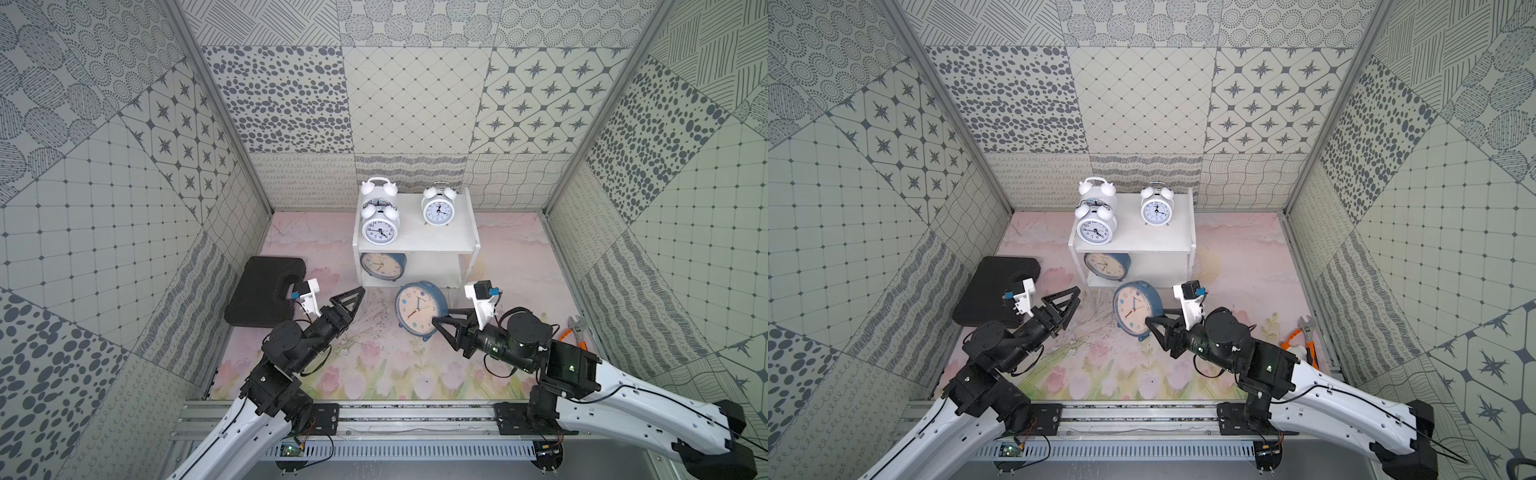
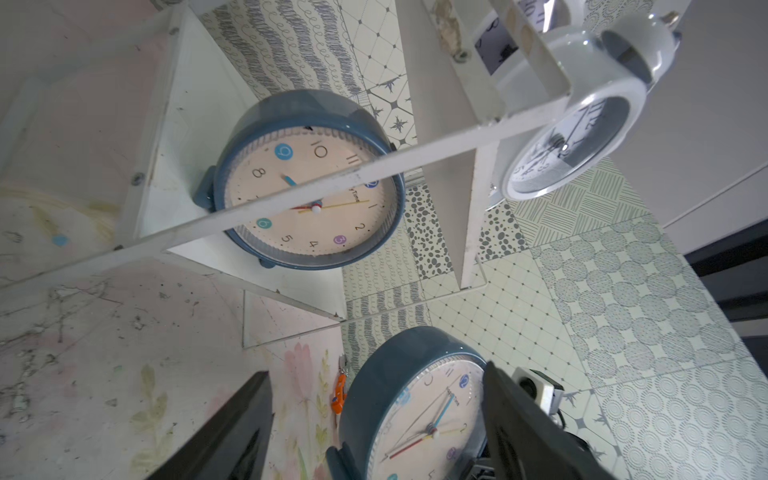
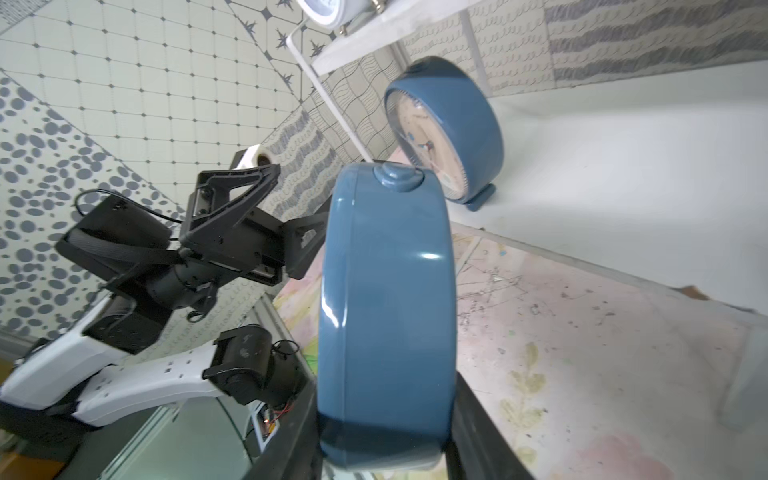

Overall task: Place the alarm clocks on the shelf by style
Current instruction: Place the alarm on the shelf.

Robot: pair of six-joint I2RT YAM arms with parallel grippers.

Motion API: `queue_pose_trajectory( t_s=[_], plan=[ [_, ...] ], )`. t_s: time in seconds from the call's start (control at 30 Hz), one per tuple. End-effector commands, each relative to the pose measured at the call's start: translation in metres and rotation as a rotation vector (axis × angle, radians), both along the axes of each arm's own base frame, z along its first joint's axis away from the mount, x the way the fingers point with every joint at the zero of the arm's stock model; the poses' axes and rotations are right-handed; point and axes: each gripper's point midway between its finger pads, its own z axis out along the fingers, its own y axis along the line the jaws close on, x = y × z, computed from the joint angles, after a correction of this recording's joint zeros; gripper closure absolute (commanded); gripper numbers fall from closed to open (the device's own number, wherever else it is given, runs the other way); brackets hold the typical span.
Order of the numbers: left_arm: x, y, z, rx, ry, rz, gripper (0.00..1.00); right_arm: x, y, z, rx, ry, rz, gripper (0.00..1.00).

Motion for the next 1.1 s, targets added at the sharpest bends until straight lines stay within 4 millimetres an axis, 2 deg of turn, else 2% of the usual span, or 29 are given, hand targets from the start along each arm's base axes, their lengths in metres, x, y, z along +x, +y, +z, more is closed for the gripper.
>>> queue_pose_trajectory(
  t_s=[0.0, 0.23, 0.4, 0.7, 1.07],
  plan=[
    [-0.009, 0.03, -0.069, 0.392, 0.186, 0.067, 0.19, 0.015, -0.023, 0.018, -0.083, -0.165, -0.107, 0.88],
    [-0.015, 0.027, -0.076, 0.455, 0.219, 0.018, 0.2, 0.036, -0.021, 0.037, -0.083, -0.315, -0.207, 0.88],
    [-0.016, 0.024, -0.078, 0.452, 0.213, -0.004, 0.2, 0.05, -0.012, 0.04, -0.105, -0.375, -0.253, 0.87],
    [-0.017, 0.021, -0.078, 0.449, 0.202, -0.021, 0.21, 0.076, -0.012, 0.032, -0.106, -0.407, -0.359, 0.87],
    [-0.017, 0.021, -0.078, 0.447, 0.195, -0.022, 0.22, 0.097, 0.003, 0.005, -0.162, -0.365, -0.349, 0.86]
  ],
)
